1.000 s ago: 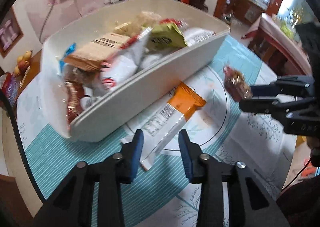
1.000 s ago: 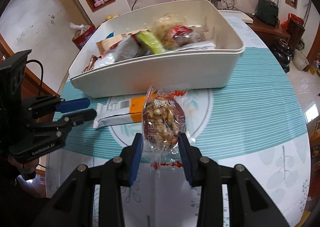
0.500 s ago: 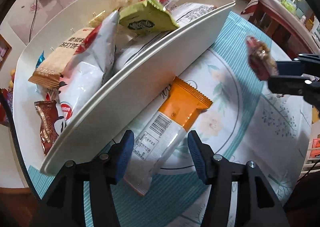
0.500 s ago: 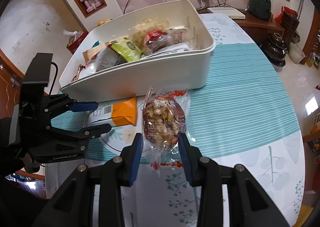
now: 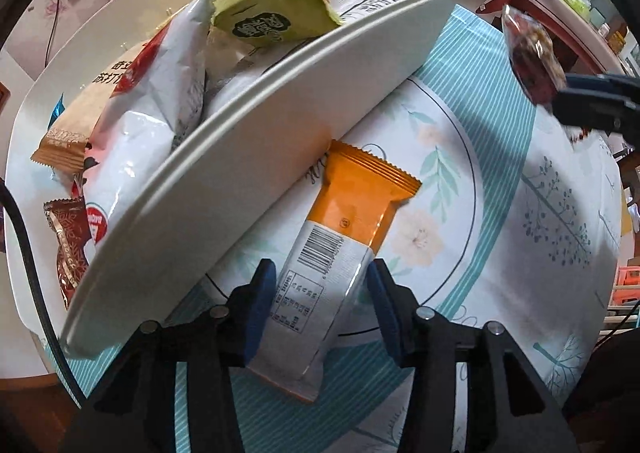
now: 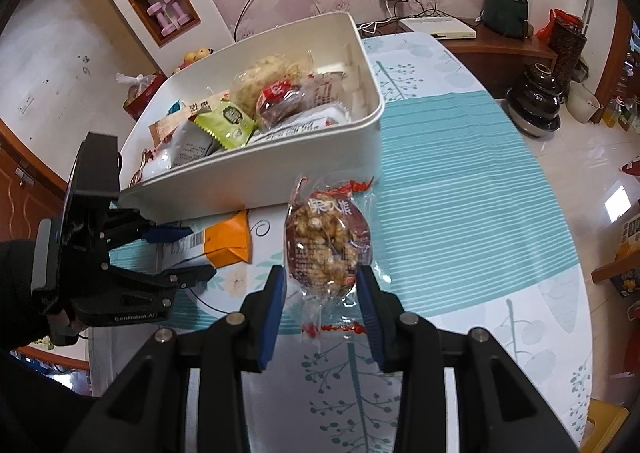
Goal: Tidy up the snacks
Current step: 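Grasp white-orange bar with left gripper while right gripper lifts the nut packet, then carry both packets over the tray and open both grippers to release them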
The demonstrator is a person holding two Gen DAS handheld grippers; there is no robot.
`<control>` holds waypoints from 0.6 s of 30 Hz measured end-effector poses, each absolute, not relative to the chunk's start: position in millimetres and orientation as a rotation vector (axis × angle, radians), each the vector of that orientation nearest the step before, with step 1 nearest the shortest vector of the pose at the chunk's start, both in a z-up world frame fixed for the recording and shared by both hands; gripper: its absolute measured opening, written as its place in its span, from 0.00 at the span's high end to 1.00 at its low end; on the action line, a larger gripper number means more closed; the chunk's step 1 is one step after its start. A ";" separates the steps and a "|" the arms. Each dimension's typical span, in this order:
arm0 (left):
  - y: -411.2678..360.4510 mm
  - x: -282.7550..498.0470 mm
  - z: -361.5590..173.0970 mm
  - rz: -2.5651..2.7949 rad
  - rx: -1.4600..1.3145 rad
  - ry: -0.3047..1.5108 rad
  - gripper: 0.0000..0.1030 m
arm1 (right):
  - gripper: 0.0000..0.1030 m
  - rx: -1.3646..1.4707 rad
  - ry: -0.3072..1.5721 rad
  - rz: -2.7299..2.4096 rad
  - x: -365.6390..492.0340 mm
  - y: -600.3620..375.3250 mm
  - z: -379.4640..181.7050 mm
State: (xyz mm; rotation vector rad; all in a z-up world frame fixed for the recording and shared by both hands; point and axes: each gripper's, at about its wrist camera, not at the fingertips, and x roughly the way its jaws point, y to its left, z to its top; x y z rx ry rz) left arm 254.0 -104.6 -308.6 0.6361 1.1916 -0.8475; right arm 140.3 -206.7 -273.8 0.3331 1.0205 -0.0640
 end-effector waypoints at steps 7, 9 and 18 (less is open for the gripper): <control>-106.7 232.7 -311.8 -0.832 0.573 1.222 0.66 | 0.65 0.308 1.011 -0.044 142.9 -218.4 -260.1; -108.0 227.2 -312.0 -0.832 0.567 1.234 0.67 | 0.65 0.298 1.009 -0.033 143.1 -221.2 -256.2; -106.7 200.3 -291.9 -0.841 0.480 1.274 0.67 | 0.65 0.224 1.016 0.034 140.9 -238.6 -240.1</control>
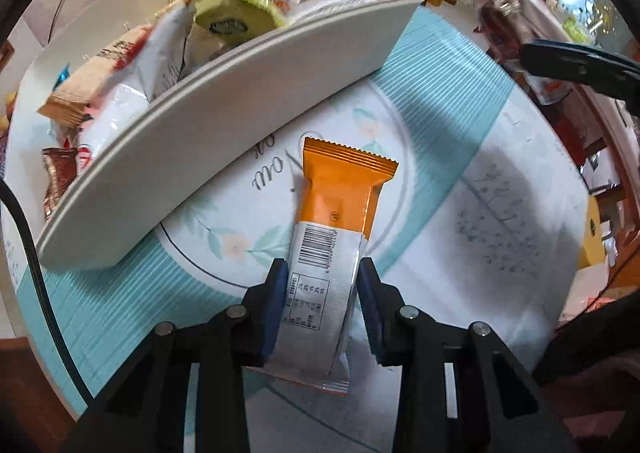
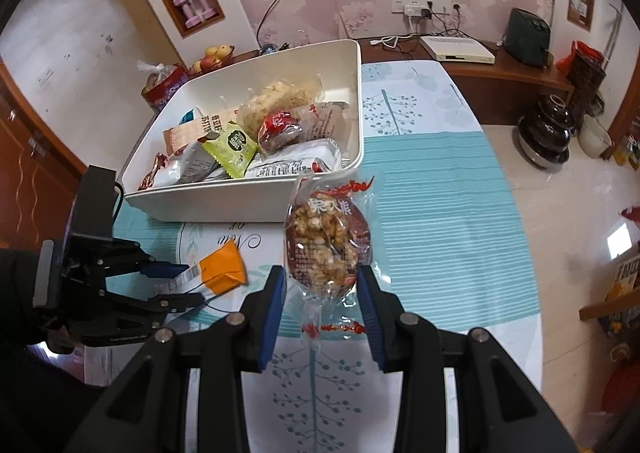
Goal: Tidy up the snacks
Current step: 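Carry both packets over the tray and open both grippers to release them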
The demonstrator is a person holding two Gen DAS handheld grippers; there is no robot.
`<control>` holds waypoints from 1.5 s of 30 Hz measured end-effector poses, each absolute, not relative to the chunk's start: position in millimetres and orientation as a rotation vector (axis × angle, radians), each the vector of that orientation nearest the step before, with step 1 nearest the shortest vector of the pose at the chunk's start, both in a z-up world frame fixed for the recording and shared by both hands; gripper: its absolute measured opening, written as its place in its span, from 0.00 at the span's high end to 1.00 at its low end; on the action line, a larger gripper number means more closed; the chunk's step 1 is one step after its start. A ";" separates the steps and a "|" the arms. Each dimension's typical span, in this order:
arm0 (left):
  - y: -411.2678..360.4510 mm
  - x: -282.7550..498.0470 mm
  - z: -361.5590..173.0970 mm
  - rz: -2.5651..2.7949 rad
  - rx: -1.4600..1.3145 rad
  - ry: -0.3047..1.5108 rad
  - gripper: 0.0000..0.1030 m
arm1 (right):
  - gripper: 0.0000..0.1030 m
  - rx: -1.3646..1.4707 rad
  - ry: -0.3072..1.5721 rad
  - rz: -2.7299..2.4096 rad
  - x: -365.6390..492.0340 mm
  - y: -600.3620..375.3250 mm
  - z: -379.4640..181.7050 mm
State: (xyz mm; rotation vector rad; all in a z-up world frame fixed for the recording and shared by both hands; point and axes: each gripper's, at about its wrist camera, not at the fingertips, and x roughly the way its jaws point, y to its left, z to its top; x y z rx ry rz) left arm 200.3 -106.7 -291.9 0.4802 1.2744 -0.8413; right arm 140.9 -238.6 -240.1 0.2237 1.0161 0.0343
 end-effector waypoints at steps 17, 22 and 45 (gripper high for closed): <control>-95.1 213.2 -157.6 -0.666 0.167 1.047 0.67 | 0.64 0.187 0.938 0.187 174.8 -250.6 -206.7; -100.7 245.1 -145.7 -0.584 0.033 0.972 0.67 | 0.64 0.202 0.912 0.215 197.6 -246.3 -212.6; -79.1 344.2 -195.1 -0.324 -0.131 0.990 0.59 | 0.62 0.186 0.785 0.112 263.3 -252.2 -221.4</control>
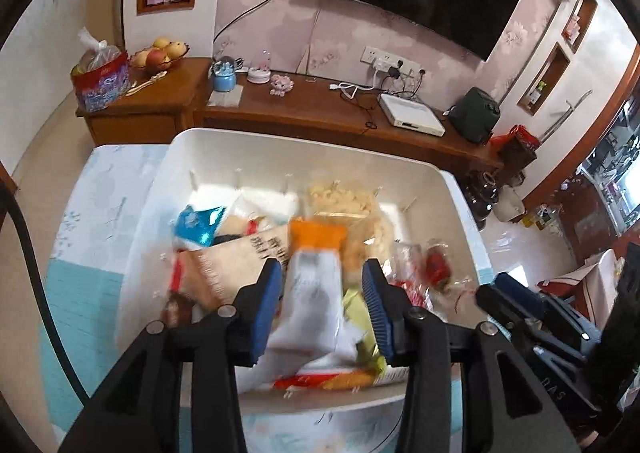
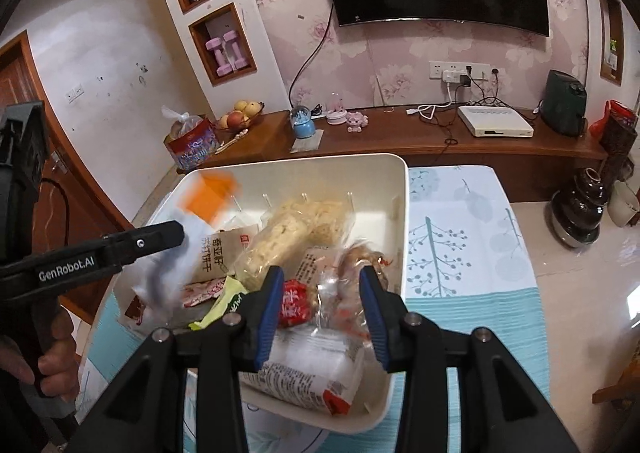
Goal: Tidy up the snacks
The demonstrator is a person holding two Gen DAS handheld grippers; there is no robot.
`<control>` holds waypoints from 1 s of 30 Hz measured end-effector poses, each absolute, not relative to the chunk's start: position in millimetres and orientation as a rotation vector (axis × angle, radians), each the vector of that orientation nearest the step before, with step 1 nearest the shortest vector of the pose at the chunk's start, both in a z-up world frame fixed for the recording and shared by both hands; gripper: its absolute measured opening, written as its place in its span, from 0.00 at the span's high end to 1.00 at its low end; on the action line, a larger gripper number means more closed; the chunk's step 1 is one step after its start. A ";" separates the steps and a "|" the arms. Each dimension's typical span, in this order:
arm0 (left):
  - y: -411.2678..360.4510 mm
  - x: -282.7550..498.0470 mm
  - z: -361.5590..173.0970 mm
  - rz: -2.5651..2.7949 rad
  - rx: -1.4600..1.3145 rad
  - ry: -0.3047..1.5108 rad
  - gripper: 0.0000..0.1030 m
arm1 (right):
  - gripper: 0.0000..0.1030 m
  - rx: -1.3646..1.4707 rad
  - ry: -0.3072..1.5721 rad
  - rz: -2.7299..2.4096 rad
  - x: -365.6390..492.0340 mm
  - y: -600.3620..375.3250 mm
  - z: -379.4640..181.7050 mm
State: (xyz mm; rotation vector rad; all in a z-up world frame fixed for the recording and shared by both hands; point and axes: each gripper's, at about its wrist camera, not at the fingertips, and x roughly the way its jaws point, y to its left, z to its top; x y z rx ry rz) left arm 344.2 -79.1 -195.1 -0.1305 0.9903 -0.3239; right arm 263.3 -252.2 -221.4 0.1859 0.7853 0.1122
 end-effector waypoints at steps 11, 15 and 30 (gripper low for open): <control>4.6 259.7 -142.3 -0.248 -0.112 1.054 0.46 | 0.48 0.203 0.819 0.075 176.9 -212.5 -167.6; 33.0 210.1 -121.6 -0.230 -0.091 1.074 0.39 | 0.46 0.199 0.850 0.100 135.2 -190.2 -150.0; 32.9 74.5 -36.0 -0.199 -0.067 1.014 0.21 | 0.19 0.170 0.947 0.046 -0.9 -173.7 -72.5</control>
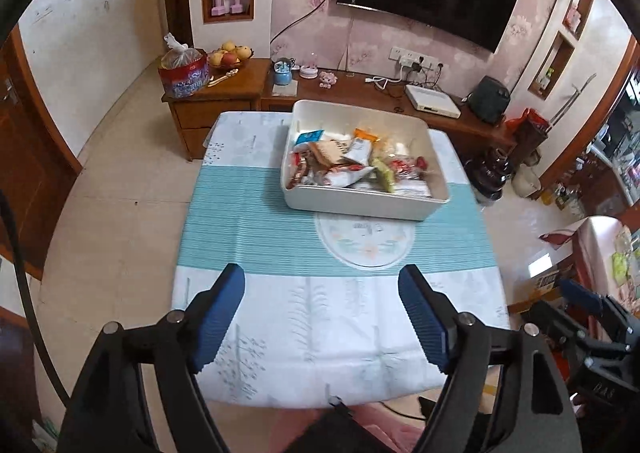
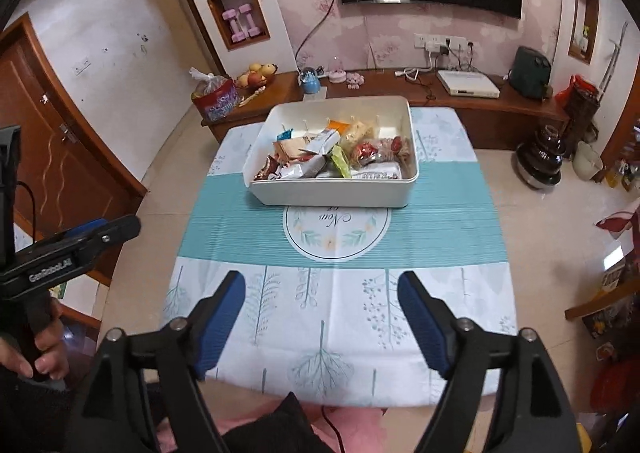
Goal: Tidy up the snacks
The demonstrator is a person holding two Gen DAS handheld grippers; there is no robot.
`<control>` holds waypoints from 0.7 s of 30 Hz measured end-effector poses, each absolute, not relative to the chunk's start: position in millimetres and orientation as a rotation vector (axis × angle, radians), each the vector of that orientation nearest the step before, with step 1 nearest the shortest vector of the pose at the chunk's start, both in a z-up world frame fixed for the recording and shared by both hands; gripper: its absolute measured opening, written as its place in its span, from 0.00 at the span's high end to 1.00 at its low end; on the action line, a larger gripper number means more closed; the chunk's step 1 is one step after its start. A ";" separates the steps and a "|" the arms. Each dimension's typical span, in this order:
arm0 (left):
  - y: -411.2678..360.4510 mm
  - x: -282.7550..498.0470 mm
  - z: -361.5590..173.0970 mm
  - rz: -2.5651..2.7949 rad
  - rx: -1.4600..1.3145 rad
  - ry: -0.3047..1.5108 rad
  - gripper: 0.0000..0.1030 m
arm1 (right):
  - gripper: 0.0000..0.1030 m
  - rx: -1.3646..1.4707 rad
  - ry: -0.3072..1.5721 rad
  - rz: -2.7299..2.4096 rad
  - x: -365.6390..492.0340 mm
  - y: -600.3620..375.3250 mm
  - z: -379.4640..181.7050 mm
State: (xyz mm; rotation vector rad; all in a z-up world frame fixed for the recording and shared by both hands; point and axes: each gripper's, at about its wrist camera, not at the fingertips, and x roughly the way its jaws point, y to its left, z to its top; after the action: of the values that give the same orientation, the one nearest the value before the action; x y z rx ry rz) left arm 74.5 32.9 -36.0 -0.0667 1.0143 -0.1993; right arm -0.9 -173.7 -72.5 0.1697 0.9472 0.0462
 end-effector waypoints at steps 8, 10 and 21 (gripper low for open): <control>3.1 29.8 -10.9 -0.125 -0.076 0.945 0.00 | 0.06 0.167 0.883 0.018 -42.4 -183.7 -40.9; -4.8 18.5 -10.0 -0.113 -0.059 0.928 0.00 | 0.04 0.186 0.870 0.020 -52.6 -184.0 -41.9; -20.9 -11.5 8.6 -0.021 0.013 0.800 0.00 | 0.00 0.174 0.846 0.020 -61.1 -186.3 -45.3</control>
State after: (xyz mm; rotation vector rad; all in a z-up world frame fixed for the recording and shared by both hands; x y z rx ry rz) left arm -11.5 -20.9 8.6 0.0133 0.8002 -0.0212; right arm -61.1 -186.3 -45.3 0.1741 0.8459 0.0196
